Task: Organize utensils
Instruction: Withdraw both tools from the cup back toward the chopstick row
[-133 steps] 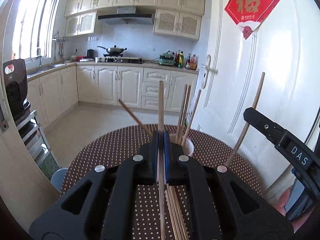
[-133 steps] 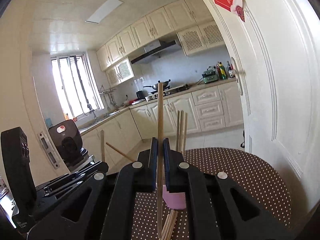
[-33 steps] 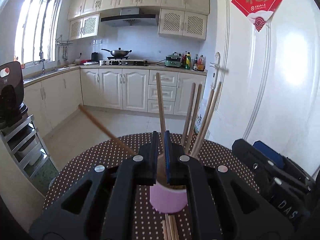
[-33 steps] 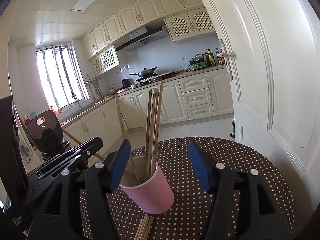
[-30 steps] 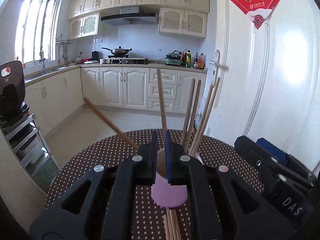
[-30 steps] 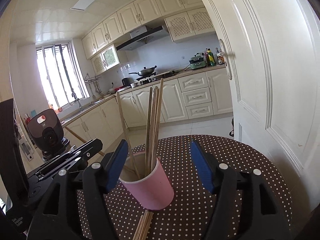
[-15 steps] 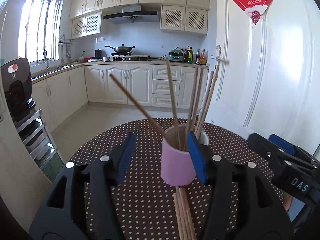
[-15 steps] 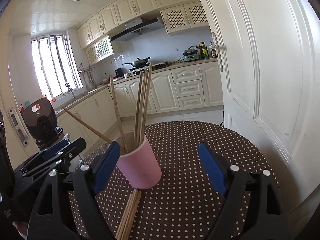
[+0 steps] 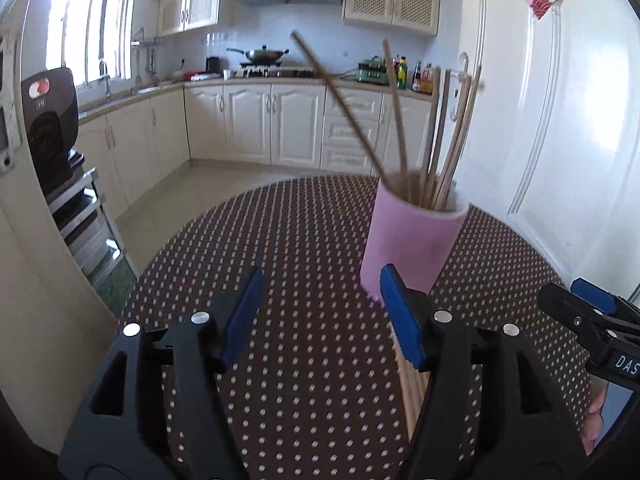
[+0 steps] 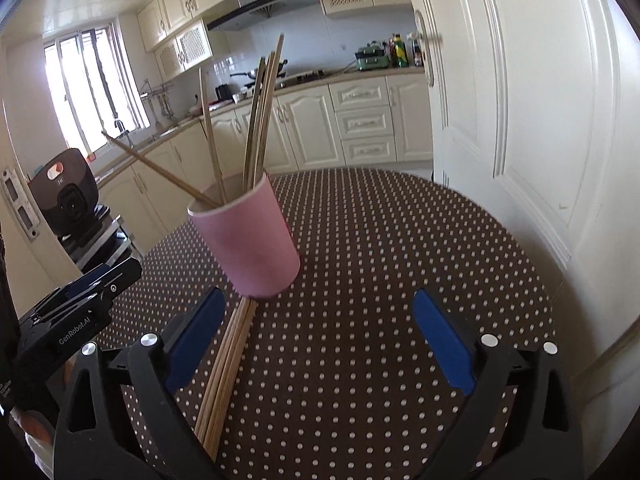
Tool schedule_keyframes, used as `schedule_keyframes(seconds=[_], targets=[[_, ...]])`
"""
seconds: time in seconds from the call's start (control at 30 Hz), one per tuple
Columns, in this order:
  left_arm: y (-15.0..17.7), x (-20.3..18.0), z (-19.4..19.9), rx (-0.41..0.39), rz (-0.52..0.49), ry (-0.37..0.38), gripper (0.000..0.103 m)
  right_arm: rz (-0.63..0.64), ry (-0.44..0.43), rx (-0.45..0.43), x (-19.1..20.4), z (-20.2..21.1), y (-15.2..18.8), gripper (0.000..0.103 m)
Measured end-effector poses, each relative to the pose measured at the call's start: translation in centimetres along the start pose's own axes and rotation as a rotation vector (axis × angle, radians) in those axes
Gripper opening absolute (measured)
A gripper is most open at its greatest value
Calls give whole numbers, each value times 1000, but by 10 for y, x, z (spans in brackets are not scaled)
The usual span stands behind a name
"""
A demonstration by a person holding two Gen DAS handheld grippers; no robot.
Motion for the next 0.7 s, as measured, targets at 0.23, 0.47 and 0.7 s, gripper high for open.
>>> schedule_keyframes(seconds=[0.23,0.47,0.7], targets=[[22,7,-11,82,-11,3,63,-6,-2,91,5,-12,16,92],[41,10,-18,149,-17,20,64,6,-3,159,17,-22,30,92],[53,21,-19,169,10,31,67,52,2,212,34,-35,38,92]])
Point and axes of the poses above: each gripper's, at about its wrist camera, not at the fingertips, and z roughly against the way its jaws point, x to its left, y to its underside, the point moved 1 cm from there along -z, roughly the way its jaws point, and after that the axes turned 10 degrees about -y, right-handed, at the moved point
